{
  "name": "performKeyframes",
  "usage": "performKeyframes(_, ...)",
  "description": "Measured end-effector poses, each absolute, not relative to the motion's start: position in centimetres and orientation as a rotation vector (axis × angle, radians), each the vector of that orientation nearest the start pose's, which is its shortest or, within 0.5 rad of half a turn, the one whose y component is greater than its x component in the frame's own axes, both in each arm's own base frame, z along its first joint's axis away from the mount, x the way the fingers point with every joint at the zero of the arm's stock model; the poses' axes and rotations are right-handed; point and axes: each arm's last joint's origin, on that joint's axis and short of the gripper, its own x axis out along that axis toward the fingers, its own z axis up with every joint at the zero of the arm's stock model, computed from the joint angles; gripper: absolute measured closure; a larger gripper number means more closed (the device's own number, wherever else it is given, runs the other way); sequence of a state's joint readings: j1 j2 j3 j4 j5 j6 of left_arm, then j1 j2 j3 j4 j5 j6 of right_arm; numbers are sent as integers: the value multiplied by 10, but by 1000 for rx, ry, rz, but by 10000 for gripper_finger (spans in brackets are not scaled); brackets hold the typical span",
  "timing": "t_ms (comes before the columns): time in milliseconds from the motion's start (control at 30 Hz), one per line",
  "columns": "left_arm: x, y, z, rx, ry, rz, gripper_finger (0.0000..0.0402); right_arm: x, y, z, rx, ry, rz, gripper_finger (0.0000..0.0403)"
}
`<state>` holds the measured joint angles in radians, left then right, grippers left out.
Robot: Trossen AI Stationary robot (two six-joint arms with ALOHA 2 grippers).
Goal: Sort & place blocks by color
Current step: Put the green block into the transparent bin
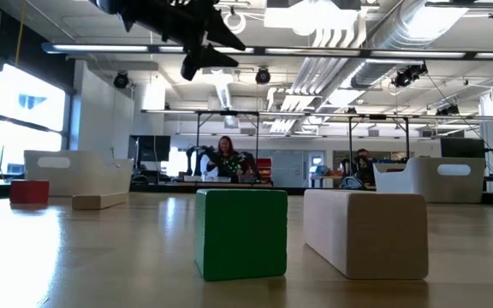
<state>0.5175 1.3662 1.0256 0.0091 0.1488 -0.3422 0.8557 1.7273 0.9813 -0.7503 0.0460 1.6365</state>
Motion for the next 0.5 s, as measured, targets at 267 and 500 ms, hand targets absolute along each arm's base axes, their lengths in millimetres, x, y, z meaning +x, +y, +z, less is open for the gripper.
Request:
performKeyframes(267, 277, 133, 302, -500, 286, 378, 220, 221, 182, 146, 459, 1307, -550, 331)
performKeyframes(500, 282, 117, 298, -509, 348, 337, 220, 250, 145, 147, 316, 1263, -524, 331)
